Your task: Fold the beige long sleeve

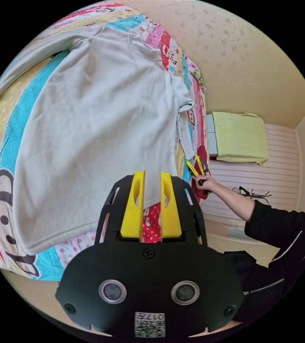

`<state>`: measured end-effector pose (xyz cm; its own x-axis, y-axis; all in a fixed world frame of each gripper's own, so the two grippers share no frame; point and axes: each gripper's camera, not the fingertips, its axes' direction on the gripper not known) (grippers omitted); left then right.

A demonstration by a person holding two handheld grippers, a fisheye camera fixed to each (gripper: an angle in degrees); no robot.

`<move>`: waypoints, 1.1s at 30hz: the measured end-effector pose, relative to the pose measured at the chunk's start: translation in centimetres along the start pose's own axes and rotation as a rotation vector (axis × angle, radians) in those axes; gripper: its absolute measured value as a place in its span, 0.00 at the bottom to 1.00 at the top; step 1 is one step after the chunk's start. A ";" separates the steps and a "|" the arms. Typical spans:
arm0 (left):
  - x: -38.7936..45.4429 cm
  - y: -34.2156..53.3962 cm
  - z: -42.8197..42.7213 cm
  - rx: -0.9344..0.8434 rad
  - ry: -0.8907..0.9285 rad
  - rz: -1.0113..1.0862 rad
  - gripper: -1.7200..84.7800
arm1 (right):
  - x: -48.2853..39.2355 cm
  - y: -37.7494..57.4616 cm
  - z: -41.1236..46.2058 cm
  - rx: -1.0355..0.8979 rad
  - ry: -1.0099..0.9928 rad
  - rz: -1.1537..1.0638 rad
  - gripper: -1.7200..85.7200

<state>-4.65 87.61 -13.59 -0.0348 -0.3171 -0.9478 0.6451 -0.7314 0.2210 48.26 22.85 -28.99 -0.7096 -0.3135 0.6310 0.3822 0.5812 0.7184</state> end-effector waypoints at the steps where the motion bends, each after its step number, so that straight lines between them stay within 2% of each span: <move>1: -0.1 -0.9 1.8 -0.051 -0.059 -0.011 0.09 | 0.1 0.3 0.2 0.029 0.002 0.005 0.13; 2: -0.2 -1.2 2.9 -0.088 -0.104 -0.019 0.09 | 0.3 0.5 0.3 0.046 0.006 0.016 0.11; 4: -2.0 -2.0 8.0 -0.313 -0.302 -0.080 0.04 | 0.6 0.6 0.3 0.051 0.014 0.050 0.08; 5: -2.5 -2.0 9.1 -0.357 -0.327 -0.086 0.04 | 0.5 0.7 0.0 0.051 0.005 0.062 0.06; 9: -4.9 -3.3 9.9 -0.352 -0.293 -0.189 0.01 | -2.3 0.8 -1.4 -0.004 -0.059 -0.002 0.05; 12: -5.0 -4.6 10.3 -0.410 -0.323 -0.145 0.01 | -7.5 1.3 -3.4 -0.113 -0.046 -0.172 0.04; 15: -4.6 -4.9 10.9 -0.450 -0.379 -0.052 0.01 | -12.8 2.3 -6.4 -0.144 0.153 -0.356 0.04; 17: -4.7 -4.8 11.2 -0.447 -0.395 -0.019 0.01 | -14.7 2.5 -8.7 -0.090 0.374 -0.465 0.05; 23: -6.1 -4.4 11.0 -0.410 -0.380 -0.063 0.01 | -11.9 0.6 -8.4 -0.213 0.782 -0.551 0.06; 25: -5.9 -4.5 10.5 -0.431 -0.403 -0.045 0.01 | -12.7 0.9 -8.4 -0.223 0.771 -0.575 0.08; 28: -5.0 -4.5 9.4 -0.454 -0.477 0.059 0.01 | -13.9 2.2 -8.6 -0.242 0.613 -0.586 0.11; 31: -4.7 -4.0 7.5 -0.391 -0.536 0.134 0.01 | -13.1 2.9 -8.8 -0.231 0.521 -0.514 0.13; 33: -5.7 -3.8 6.7 -0.358 -0.524 0.108 0.01 | -11.2 2.6 -9.2 -0.205 0.438 -0.413 0.14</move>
<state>-12.02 88.15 -7.46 -0.2655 -0.6970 -0.6661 0.8777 -0.4607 0.1321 62.60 20.99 -31.51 -0.5310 -0.7845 0.3203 0.2651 0.2052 0.9421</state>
